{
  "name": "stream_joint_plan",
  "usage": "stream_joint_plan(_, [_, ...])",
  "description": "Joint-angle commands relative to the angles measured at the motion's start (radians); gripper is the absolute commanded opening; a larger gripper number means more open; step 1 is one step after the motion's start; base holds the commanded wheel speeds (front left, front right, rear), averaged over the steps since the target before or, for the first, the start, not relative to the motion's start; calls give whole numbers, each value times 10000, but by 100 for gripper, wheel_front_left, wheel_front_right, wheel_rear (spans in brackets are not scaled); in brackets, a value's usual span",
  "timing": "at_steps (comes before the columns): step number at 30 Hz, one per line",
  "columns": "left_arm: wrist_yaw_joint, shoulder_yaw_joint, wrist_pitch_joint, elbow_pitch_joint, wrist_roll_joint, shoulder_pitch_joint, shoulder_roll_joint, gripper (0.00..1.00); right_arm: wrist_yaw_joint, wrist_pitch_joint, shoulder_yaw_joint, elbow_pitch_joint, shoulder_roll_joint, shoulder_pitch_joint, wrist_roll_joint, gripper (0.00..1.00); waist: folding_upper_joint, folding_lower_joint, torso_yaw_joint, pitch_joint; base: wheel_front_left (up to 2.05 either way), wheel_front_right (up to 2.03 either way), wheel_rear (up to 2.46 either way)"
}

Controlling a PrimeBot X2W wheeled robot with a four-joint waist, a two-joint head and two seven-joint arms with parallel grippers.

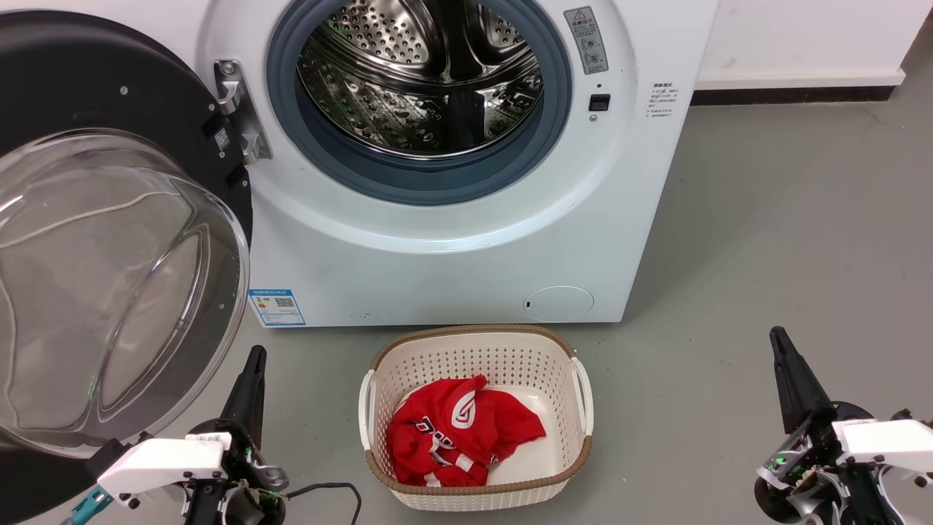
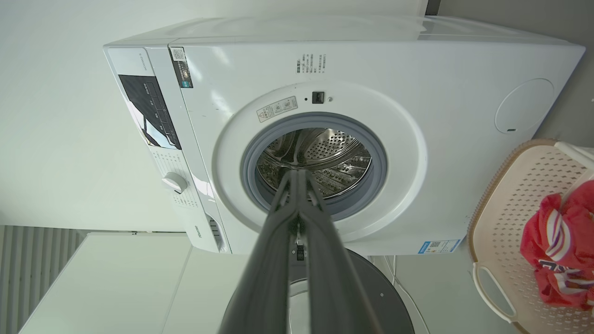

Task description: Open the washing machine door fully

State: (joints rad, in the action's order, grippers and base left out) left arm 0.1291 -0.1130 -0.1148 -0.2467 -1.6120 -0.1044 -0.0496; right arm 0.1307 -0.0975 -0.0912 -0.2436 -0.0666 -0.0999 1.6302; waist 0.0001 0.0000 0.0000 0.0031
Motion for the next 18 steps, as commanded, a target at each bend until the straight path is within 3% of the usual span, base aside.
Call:
stream_joint_plan(1, [34, -32, -27, -9, -18, -89, -12, 0, 0, -13, -30, -18, 12, -125, 4, 0, -1, 0, 0, 1, 0, 0, 0])
stream_joint_plan(18, [34, -30, -26, -7, -18, -87, -12, 0, 0, -63, -73, -19, 48, -129, -49, 0, -1, 0, 0, 1, 0, 0, 0])
